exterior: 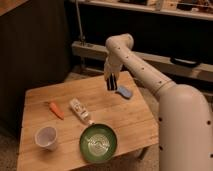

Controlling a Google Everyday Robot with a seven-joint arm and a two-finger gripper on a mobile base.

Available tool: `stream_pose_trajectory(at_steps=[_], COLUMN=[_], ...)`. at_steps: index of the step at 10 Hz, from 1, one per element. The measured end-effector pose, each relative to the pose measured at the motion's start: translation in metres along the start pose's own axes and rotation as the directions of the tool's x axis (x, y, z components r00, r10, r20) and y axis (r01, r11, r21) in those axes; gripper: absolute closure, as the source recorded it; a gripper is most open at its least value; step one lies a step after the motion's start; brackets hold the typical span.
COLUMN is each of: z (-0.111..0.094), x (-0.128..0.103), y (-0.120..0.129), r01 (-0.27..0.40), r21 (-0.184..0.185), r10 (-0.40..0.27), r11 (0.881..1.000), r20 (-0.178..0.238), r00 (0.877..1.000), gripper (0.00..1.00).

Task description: Place the eraser on the white sponge

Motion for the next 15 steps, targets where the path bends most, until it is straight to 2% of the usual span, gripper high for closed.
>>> stream_pose_trajectory(at_steps=[1,3,4,6,7,11,13,15], z=[-0.021,-0.034,-0.031,-0.013,0.003,0.086,0.105,0.108], x=[0.001,-0.002,-0.003,-0.011,-0.017,-0.038,-0.039,-0.031], y=[0.009,0.034,0.041,0.063,0.077,0.113,0.119,0.114], r01=[-0.023,-0.068,-0.085,-0.127,-0.151,-0.222,-0.235,-0.23], r21=[0.01,0.017,0.022,0.028,0.029,0.042,0.037,0.015], r10=[0.023,0.068,0.086,0.128,0.151,0.22,0.231,0.227], r11=[1.0,0.998,0.996,0.992,0.988,0.974,0.971,0.973], r20=[-0.017,-0.029,-0.028,-0.018,-0.008,0.05,0.076,0.1], r00=[1.0,0.997,0.996,0.992,0.989,0.974,0.97,0.969], gripper=[0.9,0.9,0.9,0.9,0.9,0.9,0.9,0.9])
